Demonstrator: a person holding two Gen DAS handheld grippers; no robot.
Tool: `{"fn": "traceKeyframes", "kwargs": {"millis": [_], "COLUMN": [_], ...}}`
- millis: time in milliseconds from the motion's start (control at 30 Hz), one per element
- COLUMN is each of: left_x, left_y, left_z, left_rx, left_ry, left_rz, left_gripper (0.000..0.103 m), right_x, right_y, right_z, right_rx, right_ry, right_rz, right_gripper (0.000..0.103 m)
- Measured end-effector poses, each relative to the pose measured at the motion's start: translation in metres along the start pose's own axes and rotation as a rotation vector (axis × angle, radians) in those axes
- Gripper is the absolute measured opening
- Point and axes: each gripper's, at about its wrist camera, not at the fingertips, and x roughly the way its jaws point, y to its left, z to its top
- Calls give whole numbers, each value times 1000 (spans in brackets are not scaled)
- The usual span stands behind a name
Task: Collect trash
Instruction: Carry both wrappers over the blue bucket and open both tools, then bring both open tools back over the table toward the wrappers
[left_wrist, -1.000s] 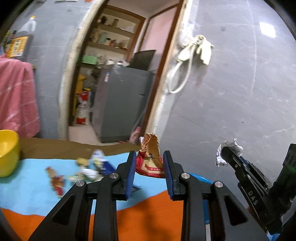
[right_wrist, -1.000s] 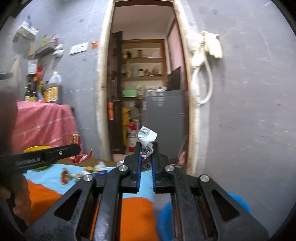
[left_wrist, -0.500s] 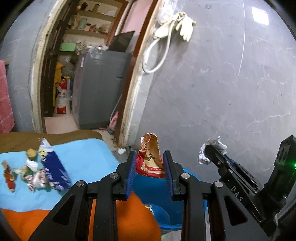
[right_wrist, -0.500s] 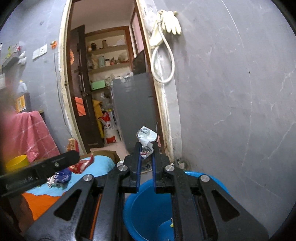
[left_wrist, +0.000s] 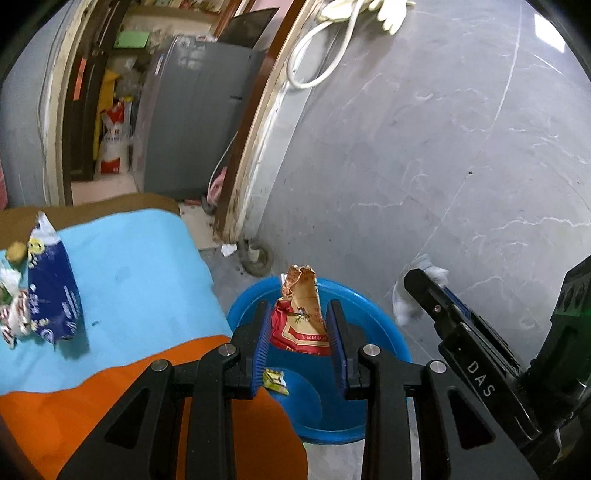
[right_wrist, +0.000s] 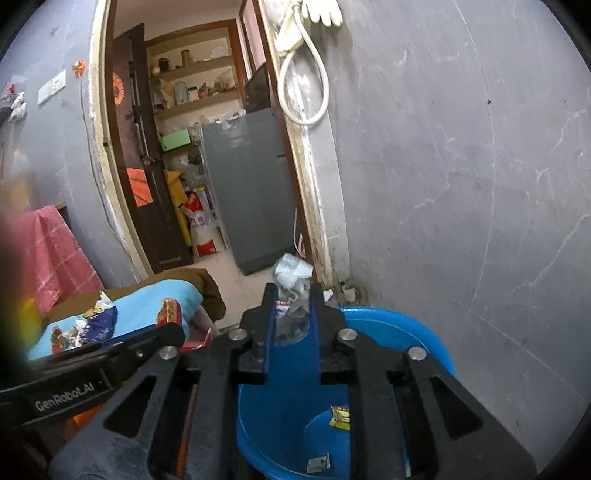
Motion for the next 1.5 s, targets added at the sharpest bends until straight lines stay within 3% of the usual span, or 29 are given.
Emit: {"fn": "traceKeyframes", "kwargs": {"millis": [100, 300, 567, 700, 833, 900, 1500], "left_x": [0, -3, -30, -48, -70, -84, -173], "left_y": [4, 8, 16, 23, 33, 40, 91], "left_z": [-1, 0, -1, 0, -3, -5, -28], "left_rx": [-14, -16, -4, 9, 15, 12, 3], "left_ry": [11, 8, -57, -106, -179, -230, -460], "left_rz": [-3, -4, 51, 100, 161, 200, 437], "left_gripper": [33, 36, 47, 65, 96, 100, 101], "right_x": [4, 5, 4, -3, -11, -14, -54], "right_y": [-5, -7, -6, -4, 2, 7, 75], "right_z": [-1, -1, 1, 2, 3, 4, 5], "right_rx": [16, 30, 26, 25, 22, 12, -107], "right_ry": [18, 18, -11, -51, -104, -128, -387], "right_rz": [-11, -18, -11, -3, 9, 19, 146], "right_gripper": [55, 64, 85, 103, 103, 103, 103]}}
